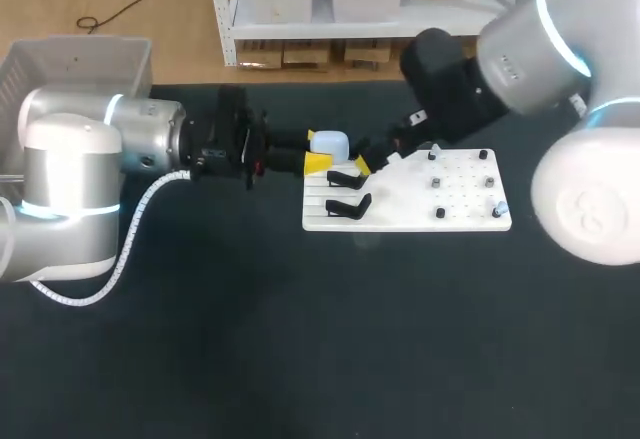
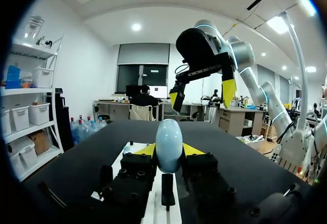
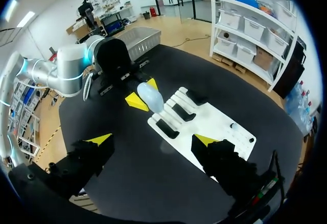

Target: Pick up each earbud case from the left stands, insert the matching earbuds, close the lid, and place the case in the box.

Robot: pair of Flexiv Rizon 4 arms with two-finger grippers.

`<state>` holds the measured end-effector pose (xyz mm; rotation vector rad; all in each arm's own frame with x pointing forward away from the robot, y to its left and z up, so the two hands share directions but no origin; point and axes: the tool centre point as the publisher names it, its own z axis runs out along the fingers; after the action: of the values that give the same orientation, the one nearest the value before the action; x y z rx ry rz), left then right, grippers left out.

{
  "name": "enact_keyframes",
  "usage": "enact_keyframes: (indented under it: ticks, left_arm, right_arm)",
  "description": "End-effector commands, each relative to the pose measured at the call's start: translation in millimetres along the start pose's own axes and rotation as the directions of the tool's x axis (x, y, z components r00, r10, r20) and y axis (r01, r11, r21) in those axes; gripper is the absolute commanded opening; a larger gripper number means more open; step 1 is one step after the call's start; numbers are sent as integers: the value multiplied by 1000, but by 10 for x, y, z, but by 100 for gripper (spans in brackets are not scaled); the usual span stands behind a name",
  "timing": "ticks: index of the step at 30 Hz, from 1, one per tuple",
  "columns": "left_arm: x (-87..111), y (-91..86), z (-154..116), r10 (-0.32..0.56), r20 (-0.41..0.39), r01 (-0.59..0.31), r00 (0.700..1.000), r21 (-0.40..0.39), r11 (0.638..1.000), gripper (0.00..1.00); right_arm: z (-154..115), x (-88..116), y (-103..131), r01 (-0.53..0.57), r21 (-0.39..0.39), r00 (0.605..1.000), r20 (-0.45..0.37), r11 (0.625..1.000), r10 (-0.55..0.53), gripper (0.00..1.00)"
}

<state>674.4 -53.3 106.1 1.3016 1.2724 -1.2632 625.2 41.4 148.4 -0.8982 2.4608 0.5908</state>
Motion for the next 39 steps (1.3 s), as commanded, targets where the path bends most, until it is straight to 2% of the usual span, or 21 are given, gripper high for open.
enact_keyframes:
  ticks: [1, 17, 39]
  left_arm:
    - [6, 4, -4, 1, 1, -1, 1000, 1, 1000, 0]
    - [6, 4, -4, 1, 1, -1, 1000, 1, 1000, 0]
    - [6, 4, -4, 1, 1, -1, 1000, 1, 1000, 0]
  right_arm:
    - [144, -99, -15, -1, -7, 1000, -14, 1000, 1, 100]
    - [388, -243, -96, -17, -9, 998, -54, 1000, 17, 100]
    - [541, -307, -208, -36, 2, 994, -101, 999, 36, 100]
